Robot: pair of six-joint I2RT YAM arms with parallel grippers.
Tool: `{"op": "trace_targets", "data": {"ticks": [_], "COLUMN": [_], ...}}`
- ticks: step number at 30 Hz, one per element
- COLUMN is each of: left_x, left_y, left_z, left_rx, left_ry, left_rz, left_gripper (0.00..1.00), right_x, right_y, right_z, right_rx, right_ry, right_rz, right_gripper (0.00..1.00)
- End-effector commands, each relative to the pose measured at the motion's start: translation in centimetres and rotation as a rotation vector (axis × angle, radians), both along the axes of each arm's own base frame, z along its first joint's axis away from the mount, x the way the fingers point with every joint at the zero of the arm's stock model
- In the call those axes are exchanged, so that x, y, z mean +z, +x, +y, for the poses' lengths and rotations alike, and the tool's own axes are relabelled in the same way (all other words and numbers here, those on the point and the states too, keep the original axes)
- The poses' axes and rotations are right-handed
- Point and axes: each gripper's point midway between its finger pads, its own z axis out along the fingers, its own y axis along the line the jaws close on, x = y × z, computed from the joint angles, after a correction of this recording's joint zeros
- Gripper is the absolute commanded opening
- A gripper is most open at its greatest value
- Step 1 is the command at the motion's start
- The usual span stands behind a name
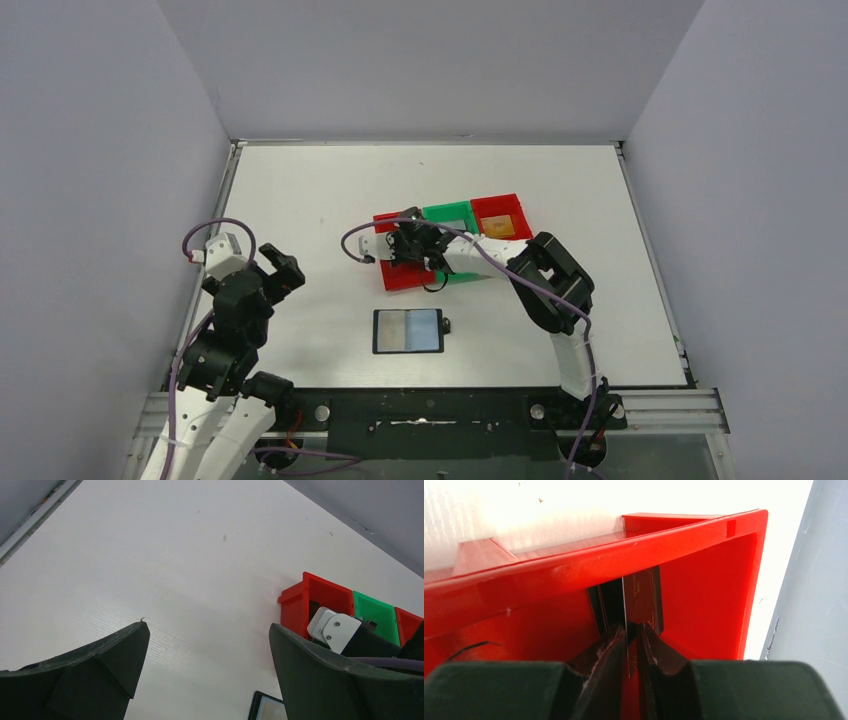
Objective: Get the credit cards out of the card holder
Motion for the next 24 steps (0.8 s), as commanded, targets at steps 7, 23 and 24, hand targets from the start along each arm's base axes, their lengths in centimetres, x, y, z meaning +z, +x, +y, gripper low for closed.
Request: {"op": "trace_targets", "data": {"ticks": [7,23,24], "left_x": [0.9,0.9,0.9], "left_y": [0.6,0.7,0.7], "left_z": [0.0,0.0,0.0], "left_rx": [0.003,-0.003,-0.003], "left_ry": [-0.011,-0.012,-0.011], "left_rz": [-0.031,-0.029,-0.029], "left_gripper": [0.92,0.92,0.92], "right_x": [2.7,8.9,9.9], "right_y": [1.0,1.3,1.3], "right_z": [-0.1,0.4,0.3], "right_rx": [-0.019,-0.157,-0.189], "right_ry": [0.047,0.31,0.363], "right_rz": [-0.053,-0.052,-0.045], "right_gripper": [0.24,0.43,0.43]}}
